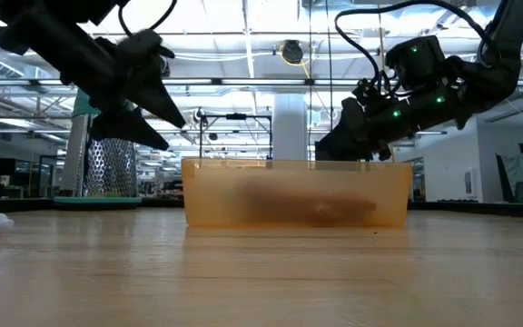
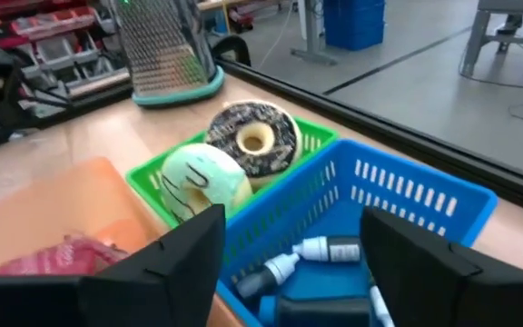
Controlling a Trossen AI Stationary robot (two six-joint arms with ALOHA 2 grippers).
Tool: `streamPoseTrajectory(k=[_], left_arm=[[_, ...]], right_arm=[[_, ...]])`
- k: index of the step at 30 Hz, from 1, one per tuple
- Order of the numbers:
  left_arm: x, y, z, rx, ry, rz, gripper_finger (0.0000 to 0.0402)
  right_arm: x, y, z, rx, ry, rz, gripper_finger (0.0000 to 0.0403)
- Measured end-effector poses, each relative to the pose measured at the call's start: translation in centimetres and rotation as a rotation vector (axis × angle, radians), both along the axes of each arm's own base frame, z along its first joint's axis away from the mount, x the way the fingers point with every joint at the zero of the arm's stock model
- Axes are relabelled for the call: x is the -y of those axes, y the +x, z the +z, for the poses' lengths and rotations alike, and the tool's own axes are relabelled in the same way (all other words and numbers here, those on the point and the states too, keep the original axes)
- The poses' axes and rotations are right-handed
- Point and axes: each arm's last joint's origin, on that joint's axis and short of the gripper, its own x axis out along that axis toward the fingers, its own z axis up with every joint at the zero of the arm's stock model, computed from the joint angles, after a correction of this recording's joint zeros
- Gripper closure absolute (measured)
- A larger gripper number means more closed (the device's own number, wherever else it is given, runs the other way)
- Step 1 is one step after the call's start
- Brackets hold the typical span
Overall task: Pick & Place Food Item
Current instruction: Put the black food coloring bottle into the blue bin
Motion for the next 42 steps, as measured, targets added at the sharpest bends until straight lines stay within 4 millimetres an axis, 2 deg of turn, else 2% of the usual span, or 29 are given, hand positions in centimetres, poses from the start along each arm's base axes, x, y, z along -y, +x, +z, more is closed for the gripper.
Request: streamPoseTrajectory(k=[5,10,15,20,25,31,36,42], left_arm=[[1.9,-0.1,1.1,-0.06,-0.139,-0.15,0.0117],[5.2,-0.6,1.9,-0.096,-0.189,-0.301,0.0117],[8.3,-2.3,0.9,-0.209,-0.084,-0.511,0.0117],[10.1,-3.6,-1.0,-0.364,-0.016,-0.558,0.0117],[11.2,-3.8,-3.2,-0.474,0.033,-0.577,0.0117],[11.5,-3.4,-5.6,-0.577,0.077,-0.561,0.0117],[11.6,-3.3,-6.5,-0.617,0.098,-0.543,0.0117],[11.6,-3.2,-6.6,-0.615,0.118,-0.55,0.0131]], right_arm=[[-0.2,0.1,0.1,0.004,-0.003,0.007,0.0148],[-0.2,0.1,0.1,0.003,-0.008,0.008,0.0152],[-0.2,0.1,0.1,0.003,-0.009,0.008,0.0152],[-0.2,0.1,0.1,0.003,-0.009,0.008,0.0153],[-0.2,0.1,0.1,0.003,-0.009,0.008,0.0155],[-0.2,0.1,0.1,0.005,-0.007,0.008,0.0156],[-0.2,0.1,0.1,0.006,-0.003,0.008,0.0156],[-0.2,0.1,0.1,0.006,-0.002,0.008,0.0158]])
